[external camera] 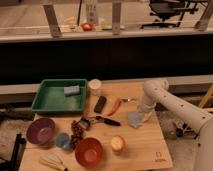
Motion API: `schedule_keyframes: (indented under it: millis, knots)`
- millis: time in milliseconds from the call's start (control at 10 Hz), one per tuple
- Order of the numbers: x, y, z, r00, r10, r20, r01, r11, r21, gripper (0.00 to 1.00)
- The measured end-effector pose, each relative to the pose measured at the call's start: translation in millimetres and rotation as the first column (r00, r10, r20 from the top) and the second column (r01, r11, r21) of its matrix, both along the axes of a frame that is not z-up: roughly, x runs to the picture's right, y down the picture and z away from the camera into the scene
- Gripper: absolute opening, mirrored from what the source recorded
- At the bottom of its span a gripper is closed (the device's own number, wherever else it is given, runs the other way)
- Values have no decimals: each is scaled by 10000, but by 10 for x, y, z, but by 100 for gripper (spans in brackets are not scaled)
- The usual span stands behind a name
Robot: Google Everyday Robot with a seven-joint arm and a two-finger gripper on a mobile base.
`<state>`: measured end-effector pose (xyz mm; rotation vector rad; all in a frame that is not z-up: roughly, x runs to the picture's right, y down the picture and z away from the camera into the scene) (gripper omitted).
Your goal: Place towel in table surface
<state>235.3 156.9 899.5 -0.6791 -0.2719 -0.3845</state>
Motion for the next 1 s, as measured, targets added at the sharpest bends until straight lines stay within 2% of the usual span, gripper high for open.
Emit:
schedule_keyframes:
  millis: [100,200,300,600,1000]
  knots:
    - [26,-6,-10,10000,-5,-26,5,10000,23,3]
    - [13,-12,-11,10000,-4,-5,4,10000,20,0]
    - [-2,-19,-13,10000,-49,43,49,10000,10,0]
    - [21,-201,-123,9995,-155,258,150,9997,187,0]
    - [73,-508,-320,9974,-344,639,311,9981,527,0]
